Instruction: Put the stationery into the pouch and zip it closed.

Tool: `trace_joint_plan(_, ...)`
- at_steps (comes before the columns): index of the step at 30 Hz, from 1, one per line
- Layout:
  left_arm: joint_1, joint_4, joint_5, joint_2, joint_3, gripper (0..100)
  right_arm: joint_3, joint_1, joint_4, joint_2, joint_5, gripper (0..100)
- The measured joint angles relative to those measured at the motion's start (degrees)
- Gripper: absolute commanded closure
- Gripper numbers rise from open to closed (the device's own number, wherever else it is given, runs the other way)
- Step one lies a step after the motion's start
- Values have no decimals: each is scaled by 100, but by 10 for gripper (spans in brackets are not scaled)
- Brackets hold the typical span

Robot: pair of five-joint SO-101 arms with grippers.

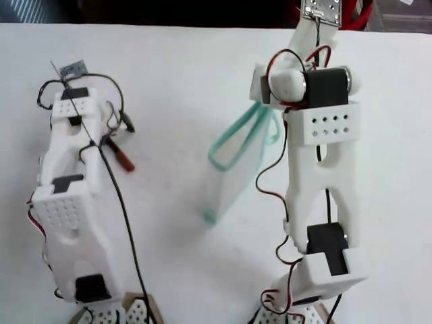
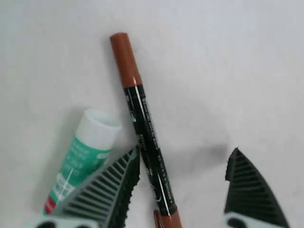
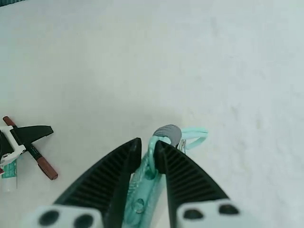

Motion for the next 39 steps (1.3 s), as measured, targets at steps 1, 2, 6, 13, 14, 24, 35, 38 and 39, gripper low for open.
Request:
trace_joint_plan(1, 0, 62, 0, 44, -105, 678, 0, 0, 0, 0, 0, 975)
trace_joint_plan(2, 0, 105, 0, 88, -193, 679, 0, 0, 0, 0, 0, 975)
trace_joint_plan(6, 0, 185, 105, 114, -281, 679, 0, -9, 0, 0, 0, 975)
trace_joint_plan(13, 0, 185, 264, 114, -290, 679, 0, 0, 0, 0, 0, 975)
trace_joint_plan(14, 0, 185, 264, 114, -290, 679, 0, 0, 0, 0, 0, 975)
trace_joint_plan(24, 0, 747, 290, 607, -1011, 680, 378, 510, -44, -114, 0, 975)
trace_joint_plan(35, 35, 1222, 299, 993, -1785, 867, 404, 501, -44, -123, 0, 975)
trace_joint_plan(38, 35, 1222, 308, 993, -1820, 910, 404, 501, -44, -123, 0, 975)
trace_joint_plan(39, 35, 1222, 308, 993, -1829, 926, 404, 501, -44, -123, 0, 975)
